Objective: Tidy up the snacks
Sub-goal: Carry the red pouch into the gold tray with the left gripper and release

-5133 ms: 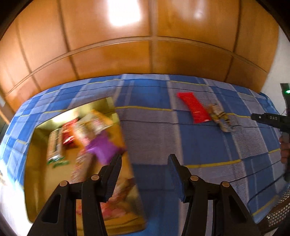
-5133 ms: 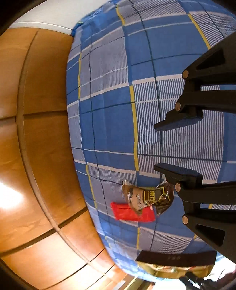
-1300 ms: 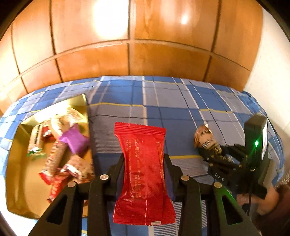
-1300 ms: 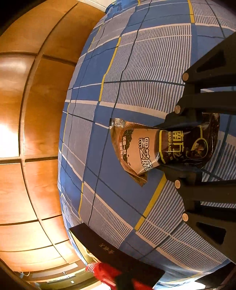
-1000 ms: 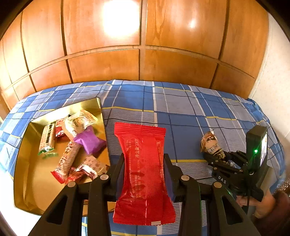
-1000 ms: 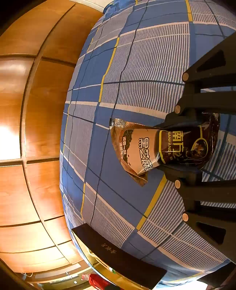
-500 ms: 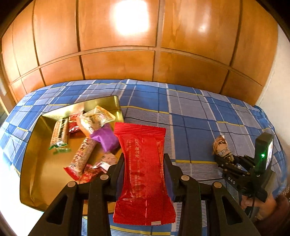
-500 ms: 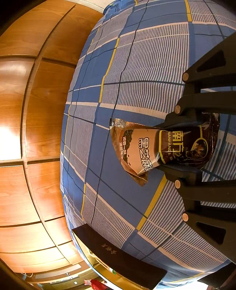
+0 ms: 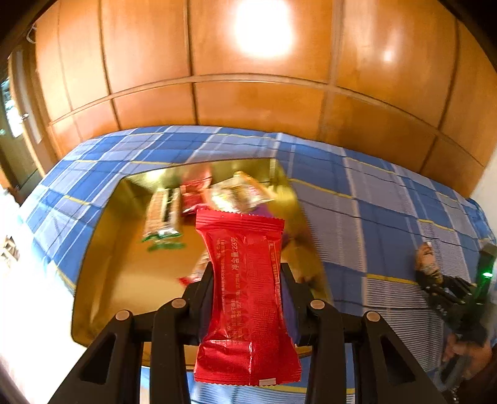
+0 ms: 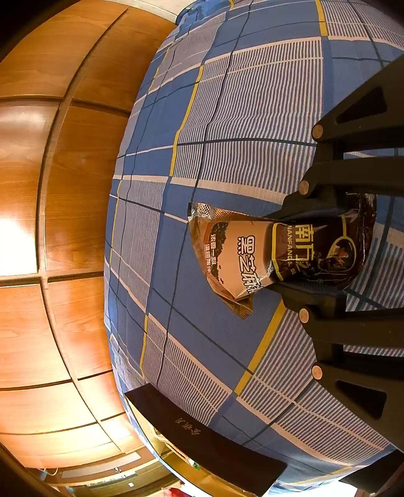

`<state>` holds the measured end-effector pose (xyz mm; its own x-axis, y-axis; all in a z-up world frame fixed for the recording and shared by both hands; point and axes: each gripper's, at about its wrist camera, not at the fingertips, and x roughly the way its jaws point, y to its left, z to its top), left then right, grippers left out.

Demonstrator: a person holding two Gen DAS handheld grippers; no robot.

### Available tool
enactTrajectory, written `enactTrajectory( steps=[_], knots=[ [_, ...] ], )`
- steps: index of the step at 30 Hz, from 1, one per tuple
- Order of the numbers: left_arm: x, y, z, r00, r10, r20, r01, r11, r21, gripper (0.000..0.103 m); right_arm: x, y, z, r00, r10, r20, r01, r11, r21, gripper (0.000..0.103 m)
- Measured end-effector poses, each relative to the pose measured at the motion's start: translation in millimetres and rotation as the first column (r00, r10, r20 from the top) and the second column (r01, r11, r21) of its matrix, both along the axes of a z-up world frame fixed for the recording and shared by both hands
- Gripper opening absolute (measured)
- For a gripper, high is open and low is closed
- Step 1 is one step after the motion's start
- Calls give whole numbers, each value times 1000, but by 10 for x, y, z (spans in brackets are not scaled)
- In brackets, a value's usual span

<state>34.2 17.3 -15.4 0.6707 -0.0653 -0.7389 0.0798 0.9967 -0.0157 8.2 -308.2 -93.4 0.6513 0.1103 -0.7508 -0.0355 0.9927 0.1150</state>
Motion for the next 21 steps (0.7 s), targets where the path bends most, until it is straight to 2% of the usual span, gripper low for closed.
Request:
enactTrajectory(
  steps=[13, 21],
  knots=[
    [13, 562, -225, 989, 141, -50, -140, 990, 15, 38, -3, -1, 5, 1000, 0, 1, 0, 1000, -7, 33],
    [107, 915, -381, 971, 207, -123, -212, 977, -26, 38, -6, 17, 0, 1000, -3, 2, 3, 1000, -12, 33]
  ],
)
